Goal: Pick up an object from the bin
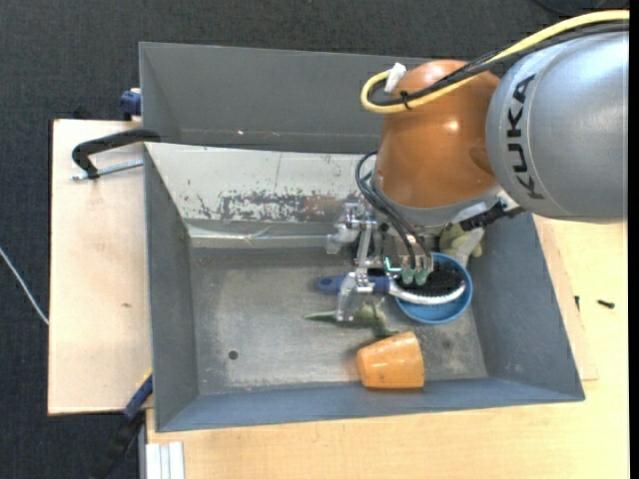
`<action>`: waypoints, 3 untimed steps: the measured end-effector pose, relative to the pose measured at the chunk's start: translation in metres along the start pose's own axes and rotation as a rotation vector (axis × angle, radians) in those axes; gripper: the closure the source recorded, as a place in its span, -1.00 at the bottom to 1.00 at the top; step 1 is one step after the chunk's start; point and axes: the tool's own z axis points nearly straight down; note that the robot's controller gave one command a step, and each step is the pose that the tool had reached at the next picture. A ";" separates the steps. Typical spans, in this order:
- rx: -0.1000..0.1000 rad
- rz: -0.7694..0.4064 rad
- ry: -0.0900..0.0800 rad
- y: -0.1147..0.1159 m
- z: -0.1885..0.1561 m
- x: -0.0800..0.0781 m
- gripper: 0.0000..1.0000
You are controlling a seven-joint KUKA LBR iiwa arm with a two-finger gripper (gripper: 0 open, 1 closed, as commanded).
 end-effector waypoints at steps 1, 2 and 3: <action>0.000 -0.178 -0.026 -0.080 0.129 -0.007 -1.00; 0.001 -0.485 -0.019 -0.085 0.099 0.039 -1.00; 0.001 -0.352 -0.011 -0.087 0.101 0.030 -1.00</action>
Offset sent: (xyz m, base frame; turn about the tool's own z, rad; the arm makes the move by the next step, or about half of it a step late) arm 0.0010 -0.0803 -0.1318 -0.1816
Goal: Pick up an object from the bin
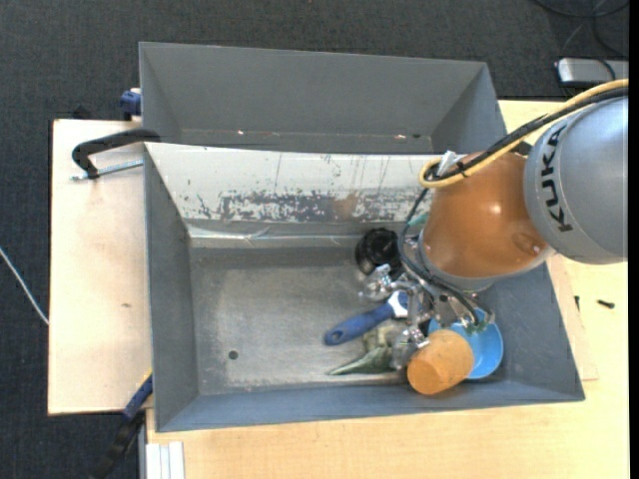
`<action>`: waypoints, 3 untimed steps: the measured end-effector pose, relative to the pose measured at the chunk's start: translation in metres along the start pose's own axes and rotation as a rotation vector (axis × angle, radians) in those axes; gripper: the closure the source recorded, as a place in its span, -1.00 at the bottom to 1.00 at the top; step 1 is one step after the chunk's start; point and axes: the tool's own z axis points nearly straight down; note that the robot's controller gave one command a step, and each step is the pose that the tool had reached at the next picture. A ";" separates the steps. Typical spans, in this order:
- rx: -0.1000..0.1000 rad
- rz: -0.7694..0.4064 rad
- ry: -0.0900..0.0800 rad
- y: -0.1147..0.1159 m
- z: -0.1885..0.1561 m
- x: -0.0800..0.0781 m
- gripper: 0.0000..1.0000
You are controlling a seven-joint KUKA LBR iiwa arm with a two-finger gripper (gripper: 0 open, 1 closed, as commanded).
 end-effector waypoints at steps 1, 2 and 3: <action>-0.001 0.067 0.002 -0.016 0.030 -0.006 -1.00; 0.000 -0.033 -0.001 -0.049 0.029 0.031 -1.00; 0.002 -0.032 -0.006 -0.050 0.028 0.030 1.00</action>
Offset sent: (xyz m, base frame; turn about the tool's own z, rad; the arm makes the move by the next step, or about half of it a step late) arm 0.0094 -0.0151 -0.0306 0.0668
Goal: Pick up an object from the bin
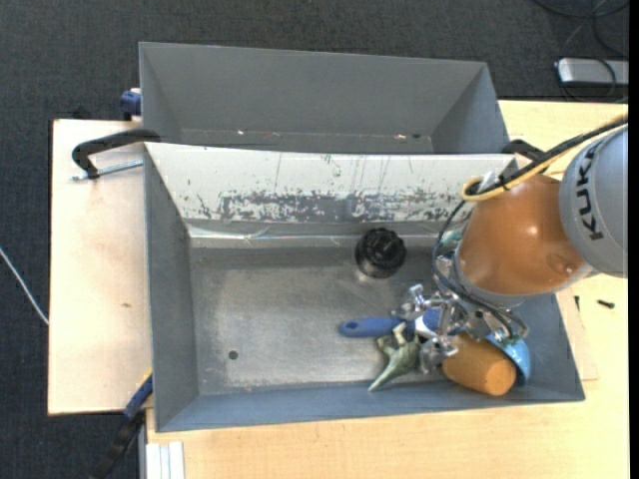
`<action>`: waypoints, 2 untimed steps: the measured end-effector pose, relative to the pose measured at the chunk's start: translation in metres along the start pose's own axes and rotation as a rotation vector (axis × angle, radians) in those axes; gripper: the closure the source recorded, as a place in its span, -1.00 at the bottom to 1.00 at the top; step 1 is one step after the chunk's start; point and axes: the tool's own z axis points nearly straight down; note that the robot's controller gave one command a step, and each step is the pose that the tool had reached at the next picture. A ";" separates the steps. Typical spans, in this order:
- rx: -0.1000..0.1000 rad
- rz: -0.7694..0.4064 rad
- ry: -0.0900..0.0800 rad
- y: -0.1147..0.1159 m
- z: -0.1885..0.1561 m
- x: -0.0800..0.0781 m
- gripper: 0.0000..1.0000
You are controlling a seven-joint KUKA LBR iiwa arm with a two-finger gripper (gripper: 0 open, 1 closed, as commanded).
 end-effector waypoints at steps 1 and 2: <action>0.001 0.000 0.003 0.000 -0.055 -0.003 1.00; -0.001 0.002 0.006 0.000 -0.061 -0.004 1.00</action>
Offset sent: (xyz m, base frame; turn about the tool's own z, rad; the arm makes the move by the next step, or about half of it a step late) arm -0.0001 -0.0002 0.0524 0.0000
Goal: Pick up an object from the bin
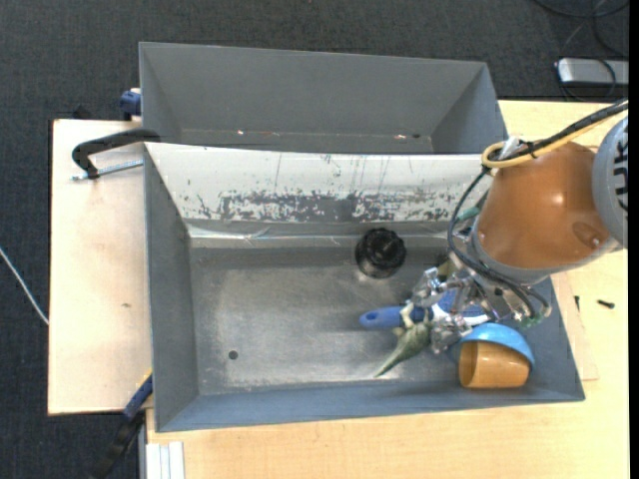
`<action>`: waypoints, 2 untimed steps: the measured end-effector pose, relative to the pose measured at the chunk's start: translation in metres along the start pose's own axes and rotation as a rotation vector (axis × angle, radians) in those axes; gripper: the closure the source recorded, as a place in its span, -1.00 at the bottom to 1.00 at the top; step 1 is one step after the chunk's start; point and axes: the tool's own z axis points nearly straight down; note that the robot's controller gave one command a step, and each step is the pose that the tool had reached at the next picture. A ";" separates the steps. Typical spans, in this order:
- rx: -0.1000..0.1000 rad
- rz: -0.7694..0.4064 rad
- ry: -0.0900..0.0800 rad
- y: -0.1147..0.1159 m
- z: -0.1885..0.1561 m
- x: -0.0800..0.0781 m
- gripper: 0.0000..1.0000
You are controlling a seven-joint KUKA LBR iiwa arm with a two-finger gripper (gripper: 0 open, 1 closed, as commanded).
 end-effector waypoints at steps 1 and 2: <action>0.001 0.001 -0.001 0.000 -0.032 -0.002 1.00; 0.000 0.003 0.000 0.000 -0.041 -0.003 1.00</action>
Offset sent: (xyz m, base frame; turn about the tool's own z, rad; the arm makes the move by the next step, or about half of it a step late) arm 0.0000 -0.0001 0.0305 0.0000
